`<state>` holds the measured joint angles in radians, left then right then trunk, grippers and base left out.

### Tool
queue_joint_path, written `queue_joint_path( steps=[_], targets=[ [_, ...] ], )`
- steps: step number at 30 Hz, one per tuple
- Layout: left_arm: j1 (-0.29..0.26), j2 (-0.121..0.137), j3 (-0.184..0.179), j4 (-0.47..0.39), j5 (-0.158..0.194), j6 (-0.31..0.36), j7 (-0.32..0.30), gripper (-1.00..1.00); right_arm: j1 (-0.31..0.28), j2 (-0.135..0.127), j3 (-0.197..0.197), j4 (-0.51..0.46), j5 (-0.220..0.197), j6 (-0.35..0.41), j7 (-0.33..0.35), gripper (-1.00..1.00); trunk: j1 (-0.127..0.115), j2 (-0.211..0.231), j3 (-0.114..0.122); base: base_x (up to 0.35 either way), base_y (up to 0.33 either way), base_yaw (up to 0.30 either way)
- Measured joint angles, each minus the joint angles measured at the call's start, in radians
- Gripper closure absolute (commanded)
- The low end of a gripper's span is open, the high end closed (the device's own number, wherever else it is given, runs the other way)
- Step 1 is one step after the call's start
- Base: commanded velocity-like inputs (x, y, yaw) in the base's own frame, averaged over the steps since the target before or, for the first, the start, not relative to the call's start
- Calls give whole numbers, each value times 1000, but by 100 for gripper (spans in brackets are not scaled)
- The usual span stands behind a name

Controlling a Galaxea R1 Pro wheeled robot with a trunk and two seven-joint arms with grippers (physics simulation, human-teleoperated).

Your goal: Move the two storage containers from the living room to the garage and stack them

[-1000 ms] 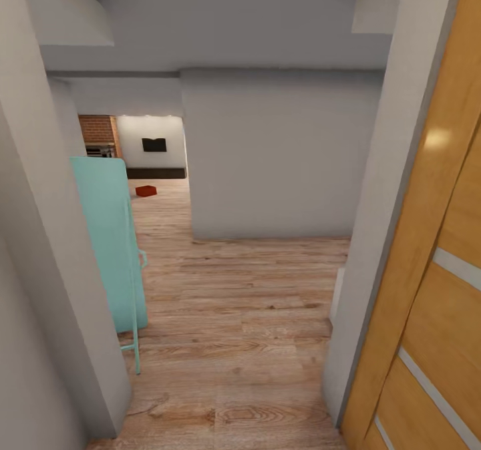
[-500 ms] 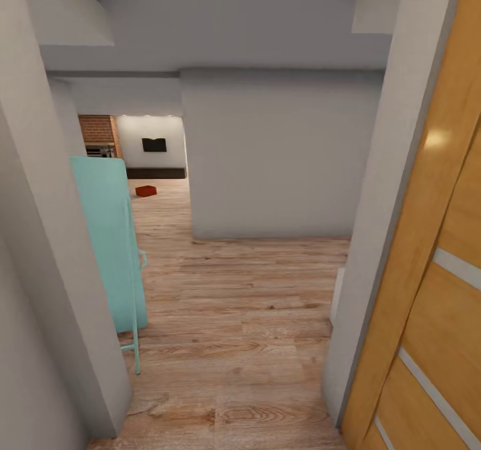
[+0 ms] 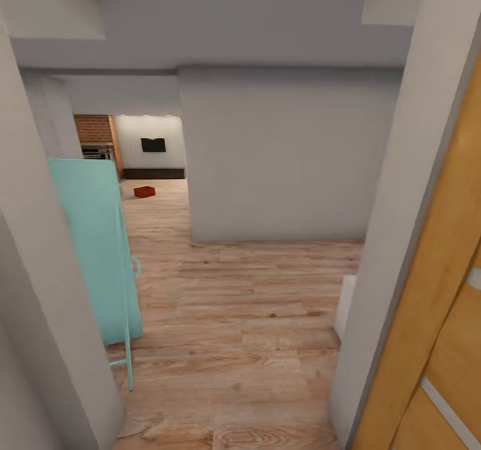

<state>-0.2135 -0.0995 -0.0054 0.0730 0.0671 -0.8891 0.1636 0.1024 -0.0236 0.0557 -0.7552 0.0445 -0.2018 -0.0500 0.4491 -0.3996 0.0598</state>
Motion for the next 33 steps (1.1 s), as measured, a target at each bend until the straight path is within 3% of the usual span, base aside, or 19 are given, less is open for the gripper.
queue_joint_path(
  steps=[25,33],
  targets=[
    [0,0,-1,0,0,0,0,-100,0,0,1,7,2,0,9,-100,0,0,0,330,0,0],
    [0,0,-1,0,-1,-1,0,-100,0,-1,0,7,4,0,8,-100,0,0,0,94,0,0]
  ],
)
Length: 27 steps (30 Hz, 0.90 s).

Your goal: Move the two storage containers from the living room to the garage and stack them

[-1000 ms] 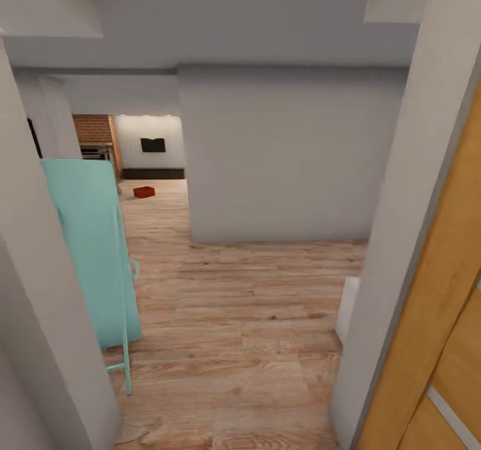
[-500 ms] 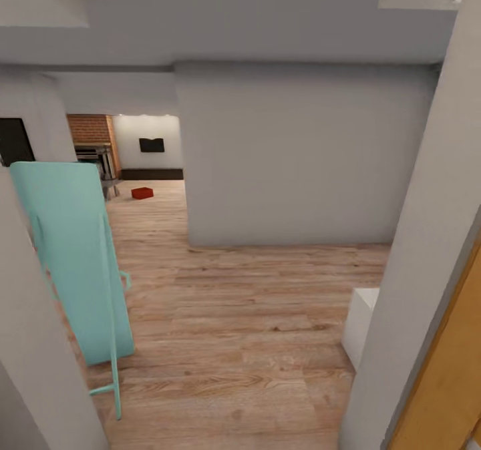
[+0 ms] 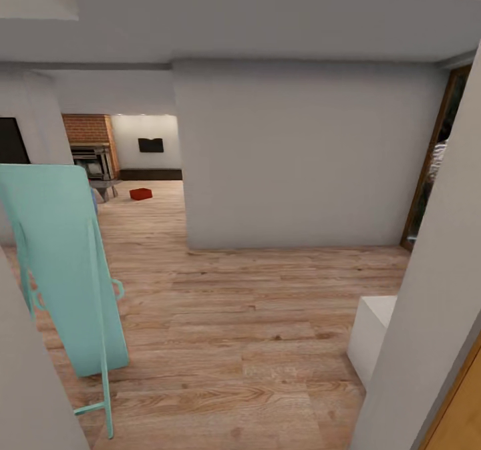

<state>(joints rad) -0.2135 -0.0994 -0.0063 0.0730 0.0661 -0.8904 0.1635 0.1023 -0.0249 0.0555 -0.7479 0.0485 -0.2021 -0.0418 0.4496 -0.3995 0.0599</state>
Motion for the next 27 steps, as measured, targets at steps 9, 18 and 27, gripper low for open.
queue_joint_path(
  steps=[9,18,27],
  targets=[
    [0,0,1,0,1,1,0,-100,0,0,0,0,2,0,-7,-100,0,0,0,220,0,0],
    [0,0,1,0,1,1,0,-100,0,0,2,0,3,-1,-8,-100,0,0,0,324,0,0],
    [0,0,0,0,1,1,0,-100,0,0,1,0,3,-1,-5,-100,0,0,0,325,0,0]
  ],
)
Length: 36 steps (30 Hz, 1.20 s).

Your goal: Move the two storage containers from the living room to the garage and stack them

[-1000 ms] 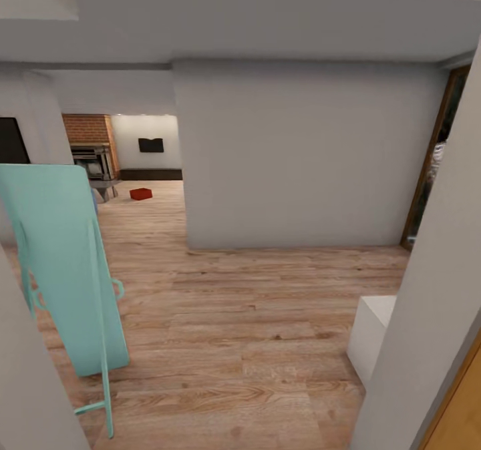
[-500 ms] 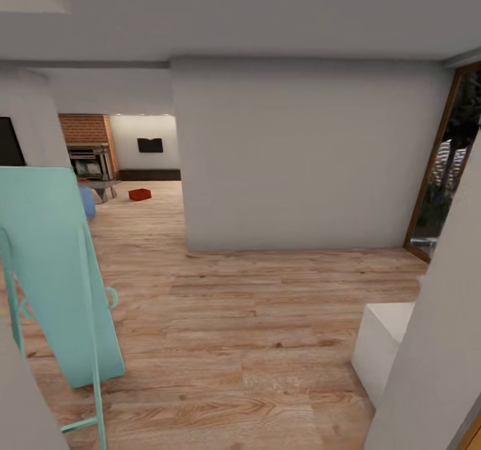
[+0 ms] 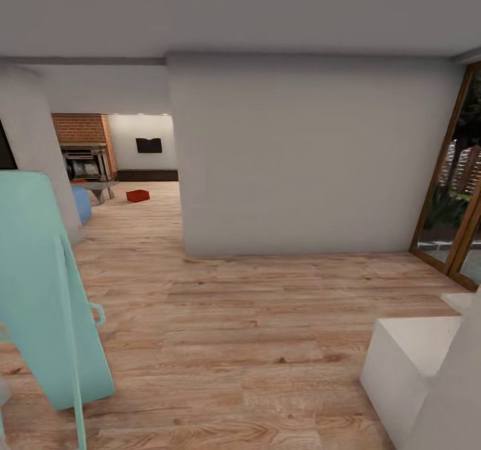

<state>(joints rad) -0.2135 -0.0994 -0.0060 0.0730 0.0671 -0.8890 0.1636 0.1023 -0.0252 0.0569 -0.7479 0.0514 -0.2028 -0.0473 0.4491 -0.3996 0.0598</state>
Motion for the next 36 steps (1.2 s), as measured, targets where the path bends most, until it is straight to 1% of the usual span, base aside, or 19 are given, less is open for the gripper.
queue_joint_path(
  steps=[23,26,28,36],
  targets=[
    [0,2,2,0,2,1,0,-100,0,-2,0,0,0,-1,6,-100,0,0,0,325,0,0],
    [0,3,2,-2,2,41,-1,-100,0,-2,-1,0,-1,-1,7,-100,0,0,0,325,0,0],
    [0,2,2,-3,2,51,0,-100,0,-2,-1,0,-3,-1,7,-100,0,0,0,325,0,0],
    [0,2,1,-5,1,53,0,-100,0,-2,-1,0,-3,1,7,-100,0,0,0,325,0,0]
  ],
)
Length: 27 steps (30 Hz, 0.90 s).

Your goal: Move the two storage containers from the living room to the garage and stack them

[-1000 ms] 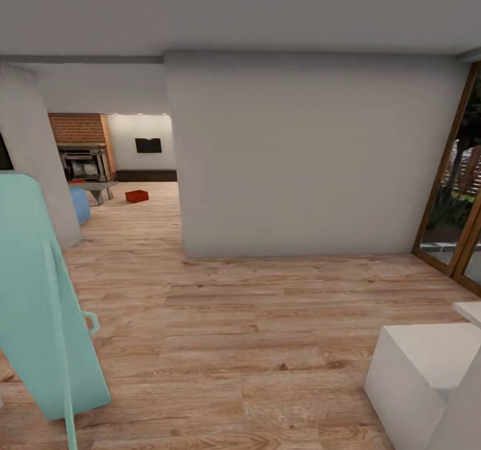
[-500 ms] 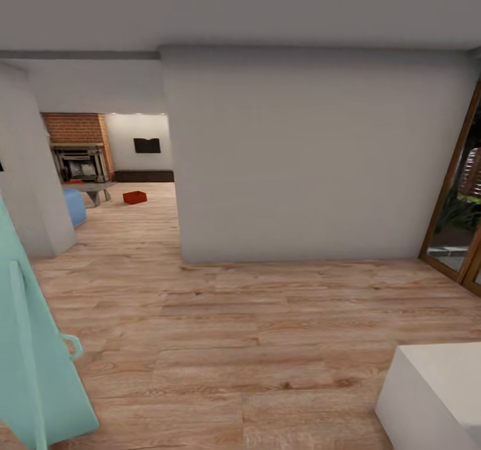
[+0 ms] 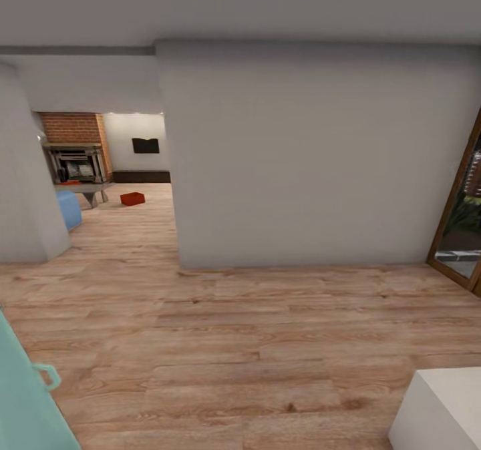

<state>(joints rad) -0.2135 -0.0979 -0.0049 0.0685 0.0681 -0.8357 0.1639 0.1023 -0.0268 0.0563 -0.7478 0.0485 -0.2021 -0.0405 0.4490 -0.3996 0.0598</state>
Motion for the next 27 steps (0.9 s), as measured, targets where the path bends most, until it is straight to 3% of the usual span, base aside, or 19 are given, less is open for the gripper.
queue_joint_path(
  steps=[16,27],
  targets=[
    [0,1,0,0,1,0,0,-100,0,0,-1,0,-1,0,-6,-100,0,0,0,325,0,7],
    [0,3,0,0,4,0,0,-100,0,0,0,0,-2,0,-7,-100,0,0,0,327,0,264]
  ],
)
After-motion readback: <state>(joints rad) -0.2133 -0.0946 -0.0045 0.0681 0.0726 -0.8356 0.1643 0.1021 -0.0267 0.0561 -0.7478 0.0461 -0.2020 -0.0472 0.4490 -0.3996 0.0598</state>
